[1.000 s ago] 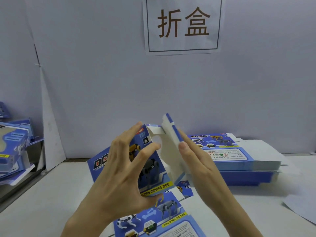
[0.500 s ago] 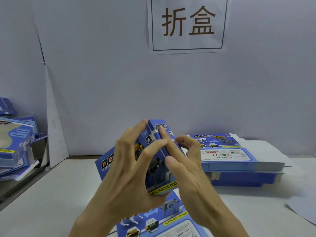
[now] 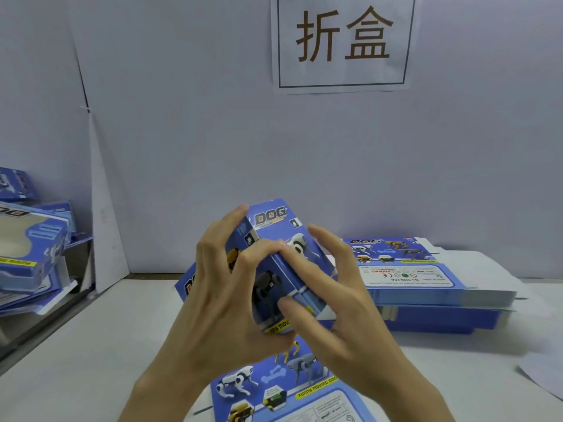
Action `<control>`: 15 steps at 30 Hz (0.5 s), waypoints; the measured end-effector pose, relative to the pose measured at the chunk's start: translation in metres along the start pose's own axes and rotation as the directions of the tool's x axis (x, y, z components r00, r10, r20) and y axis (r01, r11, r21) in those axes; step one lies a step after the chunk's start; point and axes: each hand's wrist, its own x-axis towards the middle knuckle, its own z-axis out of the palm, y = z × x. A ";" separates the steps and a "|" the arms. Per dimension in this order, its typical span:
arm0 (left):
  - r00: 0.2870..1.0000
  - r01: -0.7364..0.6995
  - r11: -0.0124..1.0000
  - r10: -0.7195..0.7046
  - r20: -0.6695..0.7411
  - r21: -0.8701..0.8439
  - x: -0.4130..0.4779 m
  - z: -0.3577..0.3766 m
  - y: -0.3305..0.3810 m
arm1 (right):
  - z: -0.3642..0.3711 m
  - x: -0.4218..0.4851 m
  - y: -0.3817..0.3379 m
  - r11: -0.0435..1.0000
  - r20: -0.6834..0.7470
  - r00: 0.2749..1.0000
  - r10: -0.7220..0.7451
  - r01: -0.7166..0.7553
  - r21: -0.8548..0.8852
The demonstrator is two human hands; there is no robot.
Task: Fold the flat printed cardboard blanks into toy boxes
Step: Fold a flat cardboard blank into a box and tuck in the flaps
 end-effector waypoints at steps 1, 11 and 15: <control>1.000 0.001 1.000 -0.001 0.003 0.021 0.000 0.002 -0.002 | -0.001 0.000 -0.002 1.000 -0.002 1.000 0.015 -0.015 0.005; 0.998 -0.061 0.998 0.060 -0.022 -0.023 0.002 -0.002 0.001 | -0.009 0.001 -0.006 0.978 0.008 0.978 0.206 -0.207 0.029; 0.999 0.015 0.997 -0.011 0.044 -0.080 0.001 0.006 0.007 | -0.006 0.002 -0.006 0.990 -0.087 0.986 0.143 -0.141 0.027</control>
